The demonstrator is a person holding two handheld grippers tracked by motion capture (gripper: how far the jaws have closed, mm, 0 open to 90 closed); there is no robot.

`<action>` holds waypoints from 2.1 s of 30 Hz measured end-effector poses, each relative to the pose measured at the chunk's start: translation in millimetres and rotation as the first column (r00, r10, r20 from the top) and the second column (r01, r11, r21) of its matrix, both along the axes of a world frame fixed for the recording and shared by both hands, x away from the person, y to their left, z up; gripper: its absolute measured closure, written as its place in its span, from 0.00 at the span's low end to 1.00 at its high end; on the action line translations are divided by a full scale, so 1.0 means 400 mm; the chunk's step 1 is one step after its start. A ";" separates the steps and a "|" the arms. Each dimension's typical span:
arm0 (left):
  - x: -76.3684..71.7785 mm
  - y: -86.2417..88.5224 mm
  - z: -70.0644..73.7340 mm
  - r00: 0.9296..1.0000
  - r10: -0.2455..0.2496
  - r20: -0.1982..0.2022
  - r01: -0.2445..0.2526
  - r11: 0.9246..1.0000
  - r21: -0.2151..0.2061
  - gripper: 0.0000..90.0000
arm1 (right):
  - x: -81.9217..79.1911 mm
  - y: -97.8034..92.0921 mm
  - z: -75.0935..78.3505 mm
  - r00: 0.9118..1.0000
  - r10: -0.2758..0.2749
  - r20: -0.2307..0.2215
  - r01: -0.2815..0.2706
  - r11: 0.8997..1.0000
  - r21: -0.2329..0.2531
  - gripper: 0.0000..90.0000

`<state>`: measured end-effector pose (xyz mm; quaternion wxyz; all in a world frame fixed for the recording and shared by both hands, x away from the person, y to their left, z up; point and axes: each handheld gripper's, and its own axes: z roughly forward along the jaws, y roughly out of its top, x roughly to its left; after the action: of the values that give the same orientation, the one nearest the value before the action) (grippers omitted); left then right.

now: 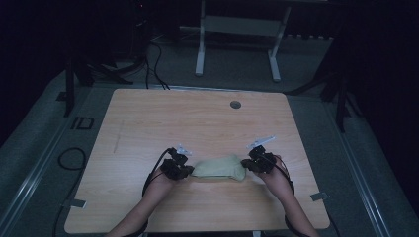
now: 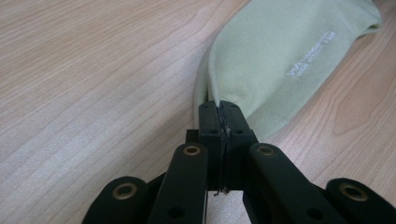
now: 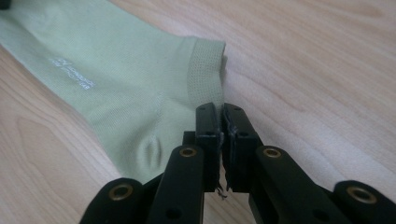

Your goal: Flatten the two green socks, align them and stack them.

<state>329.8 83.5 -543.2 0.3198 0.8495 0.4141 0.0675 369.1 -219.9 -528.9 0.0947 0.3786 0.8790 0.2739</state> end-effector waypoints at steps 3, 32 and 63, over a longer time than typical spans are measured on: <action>0.000 -0.001 -0.004 1.000 0.004 -0.005 -0.004 1.000 -0.006 0.98 | 0.004 -0.001 -0.011 1.000 0.000 -0.008 0.000 1.000 -0.008 0.95; -0.041 -0.042 0.077 0.991 -0.027 0.127 0.033 0.998 -0.047 0.92 | -0.051 0.019 0.052 0.999 0.039 0.034 -0.042 0.996 0.078 0.75; 0.007 -0.019 -0.026 0.998 0.027 0.052 -0.028 0.999 0.019 0.95 | -0.031 0.014 -0.040 0.994 0.110 0.010 -0.110 0.994 0.014 0.74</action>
<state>332.4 75.7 -553.5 0.3213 0.8447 0.4166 0.0980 356.7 -214.3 -545.0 0.0807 0.3289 0.8962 0.2868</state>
